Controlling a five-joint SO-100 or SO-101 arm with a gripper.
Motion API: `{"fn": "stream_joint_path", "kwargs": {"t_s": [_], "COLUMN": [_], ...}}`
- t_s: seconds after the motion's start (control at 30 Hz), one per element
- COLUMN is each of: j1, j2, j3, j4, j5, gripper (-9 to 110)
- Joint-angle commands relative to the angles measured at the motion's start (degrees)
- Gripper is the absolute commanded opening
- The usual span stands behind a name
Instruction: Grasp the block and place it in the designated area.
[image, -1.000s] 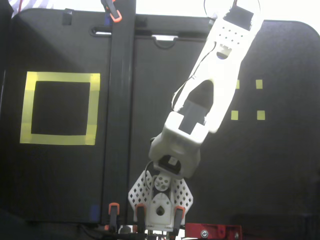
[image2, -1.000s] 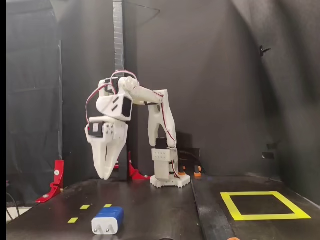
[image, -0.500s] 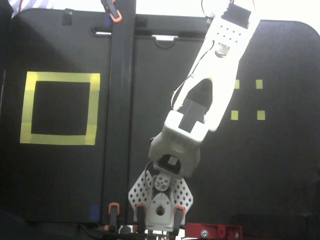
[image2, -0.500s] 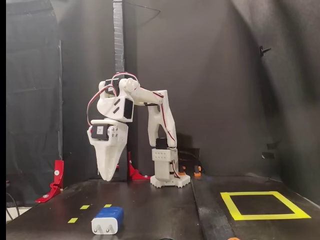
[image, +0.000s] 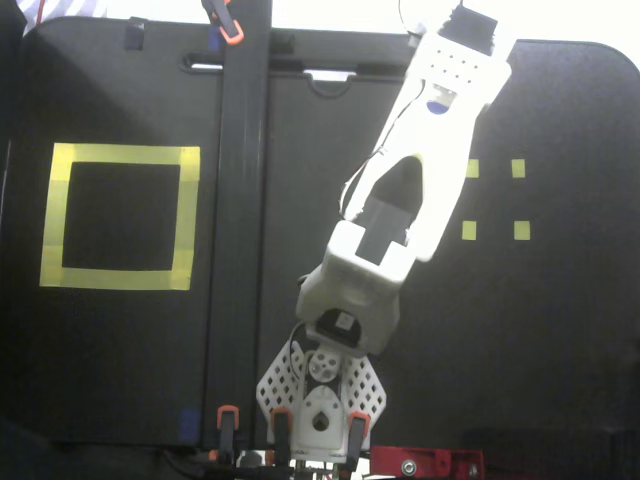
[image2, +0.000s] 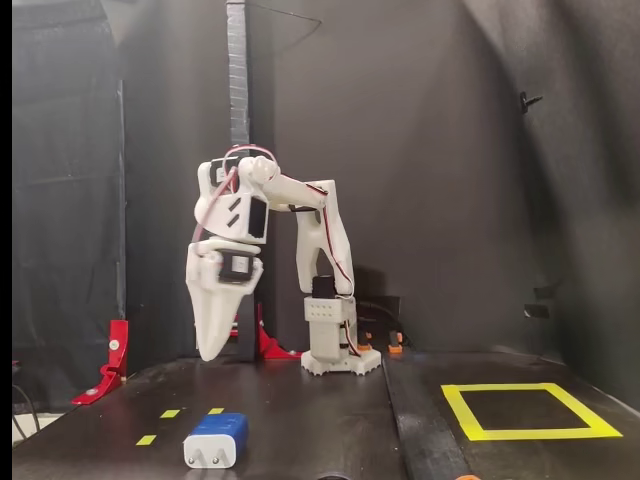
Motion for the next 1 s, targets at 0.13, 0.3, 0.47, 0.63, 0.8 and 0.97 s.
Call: {"fn": "stream_joint_path", "kwargs": {"t_s": [0.13,0.3,0.47,0.63,0.8,0.97], "j1": [-0.4,-0.9,-0.7,-0.2,0.4,0.8], "j2": [1.7,1.6,1.6,1.6,1.6,1.7], "j3": [-1.1,-1.0,-1.0,-1.0,-1.0,-0.9], "j4": [1.1,-0.6,-2.1,-1.6,-0.9,-0.8], "j5": [-18.5,-20.9,-20.9,-20.9,-22.6,-24.6], "gripper": [0,0,0,3,28,34]}}
